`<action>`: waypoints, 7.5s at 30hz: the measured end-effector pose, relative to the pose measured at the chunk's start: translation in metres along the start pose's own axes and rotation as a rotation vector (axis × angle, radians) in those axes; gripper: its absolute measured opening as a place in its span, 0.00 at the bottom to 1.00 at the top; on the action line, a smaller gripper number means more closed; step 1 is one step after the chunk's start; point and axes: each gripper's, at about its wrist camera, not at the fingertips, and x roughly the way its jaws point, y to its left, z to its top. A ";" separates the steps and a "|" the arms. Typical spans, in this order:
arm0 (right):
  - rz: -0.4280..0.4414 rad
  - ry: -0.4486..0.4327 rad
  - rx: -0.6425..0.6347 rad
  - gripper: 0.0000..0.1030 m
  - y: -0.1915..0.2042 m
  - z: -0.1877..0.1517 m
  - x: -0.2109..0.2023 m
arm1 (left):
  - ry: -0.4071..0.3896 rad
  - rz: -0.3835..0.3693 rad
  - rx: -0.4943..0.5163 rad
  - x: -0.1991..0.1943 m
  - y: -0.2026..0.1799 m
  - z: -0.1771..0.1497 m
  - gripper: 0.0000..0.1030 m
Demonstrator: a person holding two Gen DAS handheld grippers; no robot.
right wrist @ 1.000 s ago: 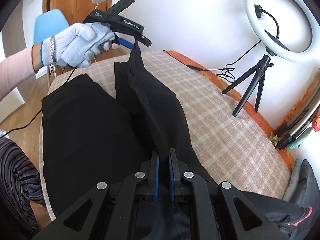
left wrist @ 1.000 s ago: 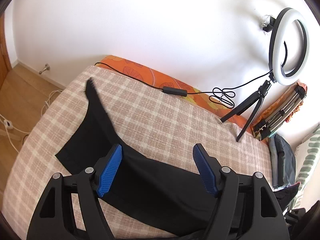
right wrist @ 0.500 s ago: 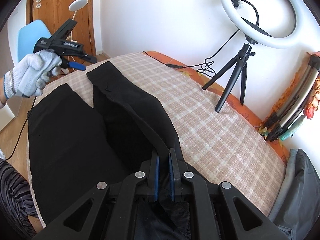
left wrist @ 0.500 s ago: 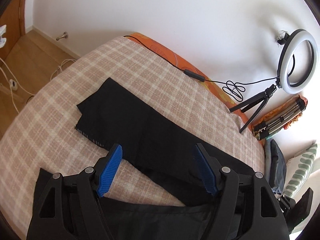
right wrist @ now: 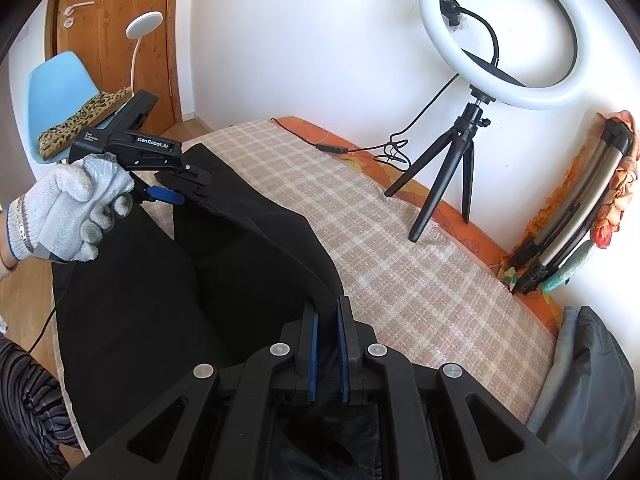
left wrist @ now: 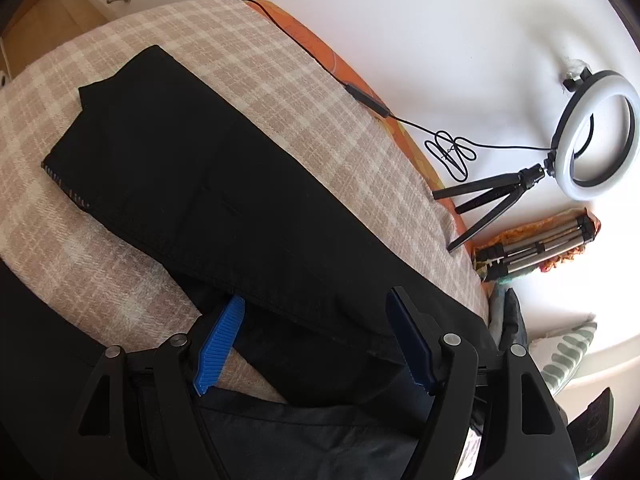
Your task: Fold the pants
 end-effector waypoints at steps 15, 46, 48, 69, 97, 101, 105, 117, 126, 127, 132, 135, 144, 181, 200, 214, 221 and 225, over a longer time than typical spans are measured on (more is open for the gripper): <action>-0.020 0.001 -0.039 0.06 0.016 -0.014 -0.020 | -0.245 -0.006 -0.037 -0.036 0.021 0.033 0.06; 0.127 0.135 -0.151 0.06 0.179 -0.113 -0.087 | -0.288 0.034 0.130 -0.176 0.129 -0.120 0.05; 0.127 0.163 -0.156 0.06 0.182 -0.118 -0.080 | -0.276 0.018 0.112 -0.170 0.140 -0.126 0.05; 0.102 0.139 0.060 0.34 0.168 -0.145 -0.082 | -0.340 0.298 0.196 -0.198 0.162 -0.131 0.28; 0.036 0.074 0.817 0.62 -0.087 -0.212 -0.077 | -0.120 0.251 0.557 -0.106 0.073 -0.150 0.46; 0.101 0.080 0.824 0.49 -0.083 -0.214 -0.065 | -0.129 0.253 0.560 -0.104 0.073 -0.149 0.47; 0.107 0.056 0.804 0.12 -0.072 -0.211 -0.074 | -0.137 0.252 0.566 -0.102 0.073 -0.149 0.50; -0.098 0.184 0.522 0.05 -0.048 -0.171 -0.119 | -0.147 0.246 0.593 -0.101 0.074 -0.150 0.52; -0.258 0.348 0.579 0.28 -0.075 -0.201 -0.096 | -0.131 0.253 0.619 -0.100 0.073 -0.149 0.53; -0.279 0.325 0.565 0.28 -0.074 -0.197 -0.104 | -0.128 0.253 0.622 -0.100 0.073 -0.149 0.53; -0.242 0.204 0.456 0.37 -0.059 -0.151 -0.124 | -0.120 0.265 0.639 -0.099 0.071 -0.150 0.53; -0.129 0.169 0.405 0.38 -0.045 -0.120 -0.108 | -0.112 0.261 0.614 -0.101 0.072 -0.147 0.53; 0.185 0.213 0.224 0.58 -0.002 -0.053 0.000 | -0.135 0.234 0.636 -0.119 0.048 -0.133 0.53; 0.420 0.118 0.278 0.50 0.016 -0.060 0.020 | -0.015 0.235 0.887 -0.008 -0.043 -0.137 0.53; 0.277 0.137 0.165 0.11 0.039 -0.039 0.044 | -0.236 0.284 0.650 -0.104 0.016 -0.095 0.53; 0.003 0.179 0.116 0.49 0.046 -0.035 0.058 | -0.329 0.414 0.278 -0.195 0.153 -0.078 0.54; -0.026 0.117 0.188 0.53 0.047 -0.079 -0.018 | -0.281 0.303 0.158 -0.202 0.182 -0.098 0.60; -0.103 0.127 0.306 0.53 0.034 -0.122 -0.061 | -0.264 0.260 0.076 -0.199 0.196 -0.112 0.60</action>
